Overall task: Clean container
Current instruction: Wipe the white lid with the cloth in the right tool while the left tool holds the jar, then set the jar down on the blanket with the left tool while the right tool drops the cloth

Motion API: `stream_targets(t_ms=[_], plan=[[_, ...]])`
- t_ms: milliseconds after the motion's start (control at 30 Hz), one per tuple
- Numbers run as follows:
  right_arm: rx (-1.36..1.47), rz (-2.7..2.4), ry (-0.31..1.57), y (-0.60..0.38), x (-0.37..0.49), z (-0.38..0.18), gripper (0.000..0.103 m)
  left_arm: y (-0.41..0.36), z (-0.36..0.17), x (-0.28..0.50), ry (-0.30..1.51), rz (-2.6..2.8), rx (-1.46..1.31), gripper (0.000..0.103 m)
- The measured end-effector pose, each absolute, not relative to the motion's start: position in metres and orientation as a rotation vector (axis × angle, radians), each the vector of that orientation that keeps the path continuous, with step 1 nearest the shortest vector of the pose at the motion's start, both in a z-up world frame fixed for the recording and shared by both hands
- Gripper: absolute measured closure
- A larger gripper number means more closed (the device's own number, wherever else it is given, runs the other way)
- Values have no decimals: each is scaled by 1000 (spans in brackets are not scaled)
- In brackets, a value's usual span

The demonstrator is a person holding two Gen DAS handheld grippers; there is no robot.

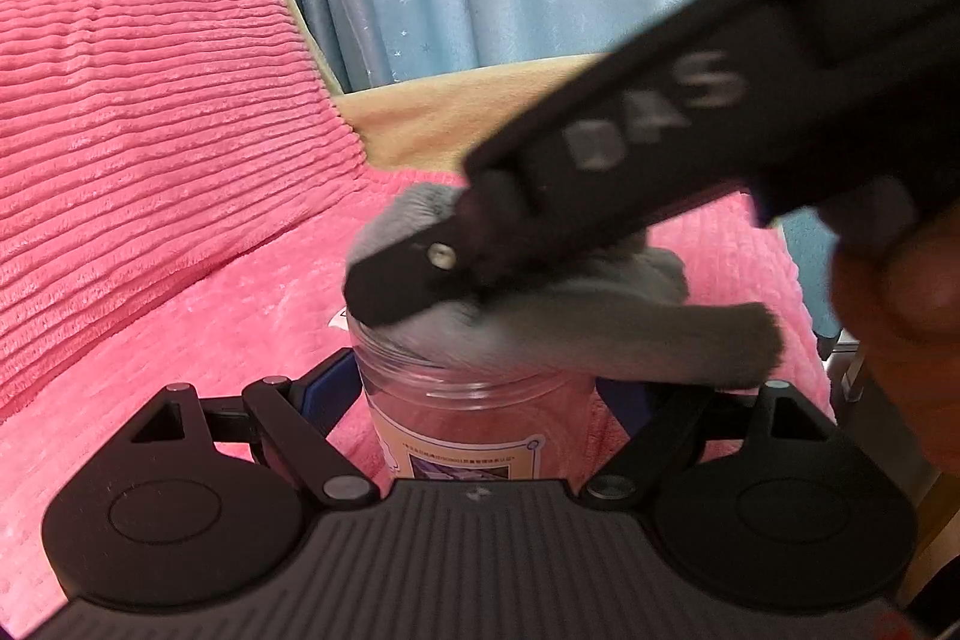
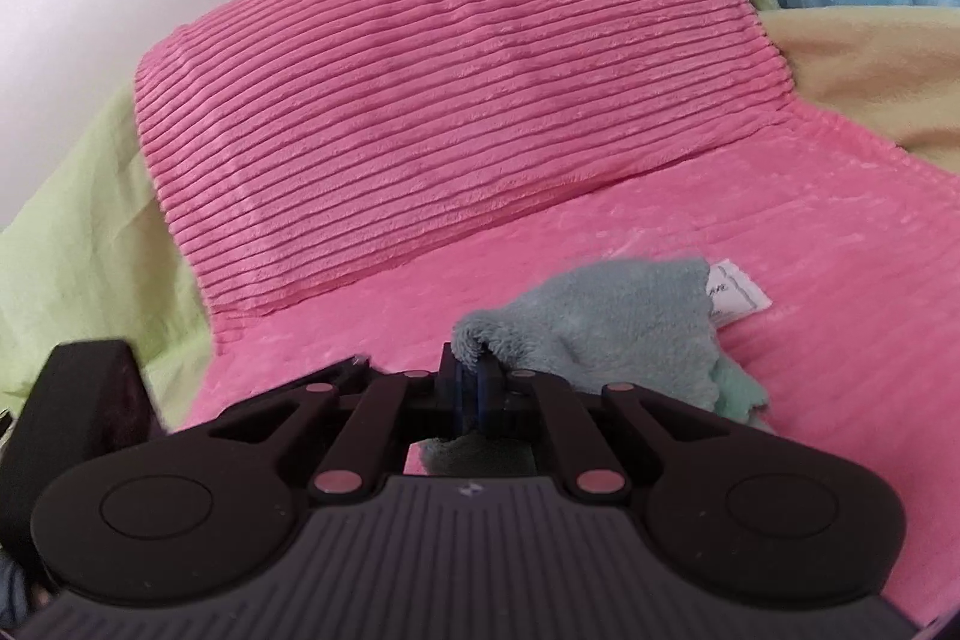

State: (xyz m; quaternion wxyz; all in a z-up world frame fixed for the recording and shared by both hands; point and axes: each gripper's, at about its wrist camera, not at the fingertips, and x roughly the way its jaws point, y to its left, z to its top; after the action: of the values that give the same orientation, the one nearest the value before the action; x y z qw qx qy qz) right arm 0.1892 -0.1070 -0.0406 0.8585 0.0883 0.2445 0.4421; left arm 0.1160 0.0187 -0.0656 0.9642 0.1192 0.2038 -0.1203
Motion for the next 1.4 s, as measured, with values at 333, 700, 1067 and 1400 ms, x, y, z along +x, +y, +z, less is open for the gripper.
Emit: stream_targets(t_ms=[333,700,1067,1400], plan=[[142,814,506,-137,192,-34,100,22,-64,119,417,-249,215,19],[375,639,450,-214,220,-26,100,35,-56,124,387,-179,118,19],[-37,517,400,-170,248,-46,100,70,-54,143,360,17,74,19],[-271,612,464,-127,249,-82,100,74,-63,149,346,11,30,19]])
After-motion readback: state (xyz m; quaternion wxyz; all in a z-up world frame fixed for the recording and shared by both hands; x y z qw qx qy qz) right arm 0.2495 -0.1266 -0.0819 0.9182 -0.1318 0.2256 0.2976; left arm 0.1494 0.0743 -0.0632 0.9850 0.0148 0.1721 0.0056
